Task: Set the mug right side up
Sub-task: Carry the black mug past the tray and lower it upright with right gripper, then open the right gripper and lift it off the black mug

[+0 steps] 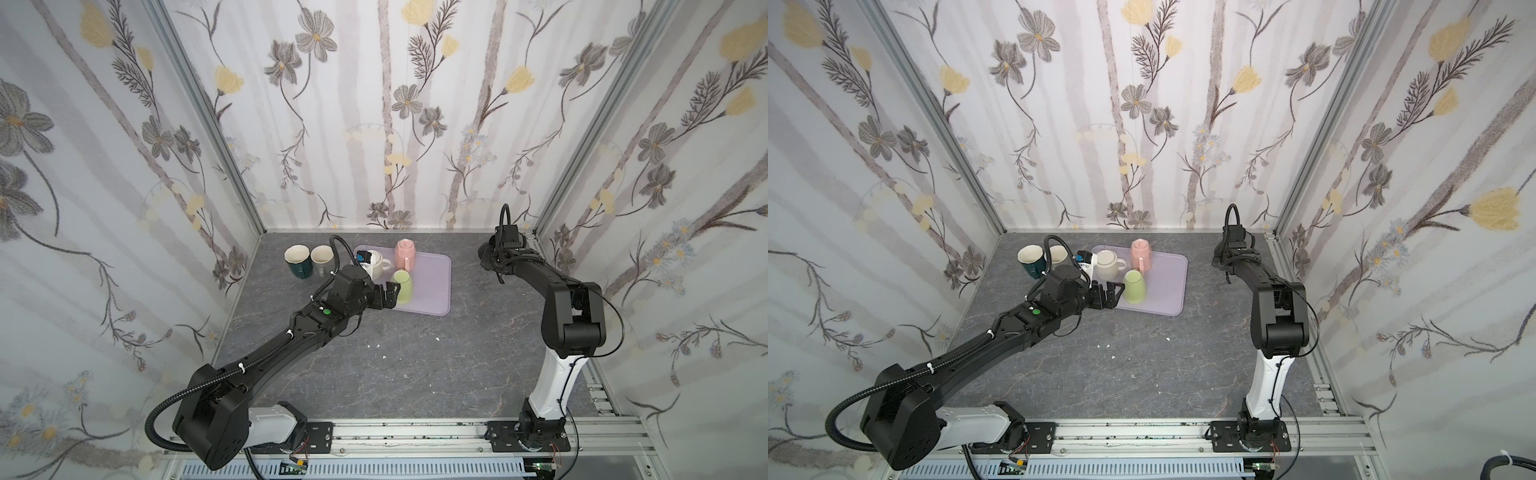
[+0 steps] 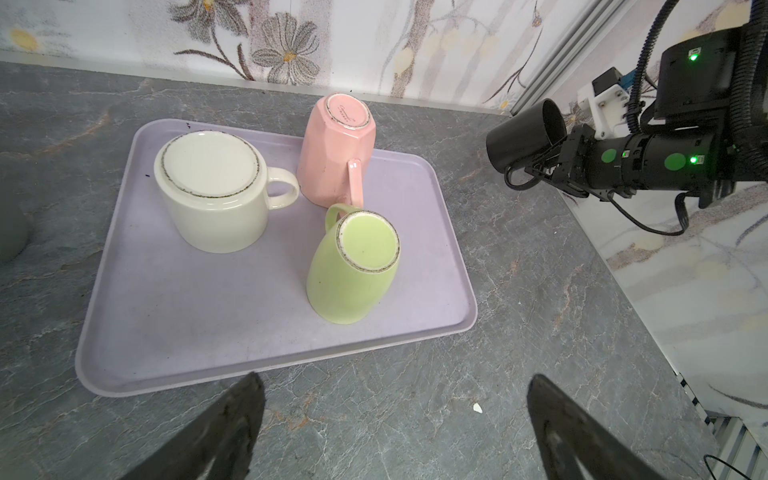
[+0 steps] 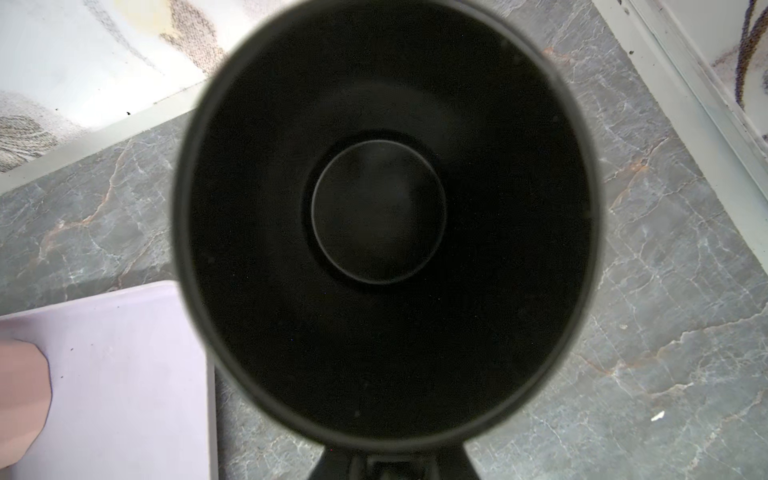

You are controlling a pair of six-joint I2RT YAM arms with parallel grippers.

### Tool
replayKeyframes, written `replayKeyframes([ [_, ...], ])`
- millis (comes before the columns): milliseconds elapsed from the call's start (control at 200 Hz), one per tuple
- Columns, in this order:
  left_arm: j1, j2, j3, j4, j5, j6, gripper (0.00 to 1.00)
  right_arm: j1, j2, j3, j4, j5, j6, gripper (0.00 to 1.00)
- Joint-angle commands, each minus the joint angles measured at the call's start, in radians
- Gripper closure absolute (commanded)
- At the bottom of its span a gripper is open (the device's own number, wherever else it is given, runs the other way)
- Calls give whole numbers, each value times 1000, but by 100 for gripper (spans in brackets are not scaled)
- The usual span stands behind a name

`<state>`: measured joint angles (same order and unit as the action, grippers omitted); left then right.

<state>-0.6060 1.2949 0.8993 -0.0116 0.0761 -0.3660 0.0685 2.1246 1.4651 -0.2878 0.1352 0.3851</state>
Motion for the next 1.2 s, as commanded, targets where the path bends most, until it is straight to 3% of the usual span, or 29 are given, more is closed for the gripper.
replayKeyframes([
  [0,3,1,7,18,-2,4,0,-1,9,20,38,0,-8,100],
  [95,3,1,8,20,-2,1,0,0,12,20,39,-9,-7,99],
  [195,3,0,8,22,1,-3,0,-1,14,22,39,-8,-7,88],
  [275,2,1,8,22,5,-4,0,-1,14,22,36,-7,-8,66],
  [335,3,0,8,21,2,-4,0,-1,12,22,35,-11,-8,45],
  [455,3,-3,8,19,4,-4,0,-1,10,22,33,-11,-11,26],
  [789,5,4,4,24,-2,-7,0,1,-22,5,36,-5,-17,24],
  [1194,17,96,49,-5,27,9,0,23,-201,-128,47,-12,-21,24],
])
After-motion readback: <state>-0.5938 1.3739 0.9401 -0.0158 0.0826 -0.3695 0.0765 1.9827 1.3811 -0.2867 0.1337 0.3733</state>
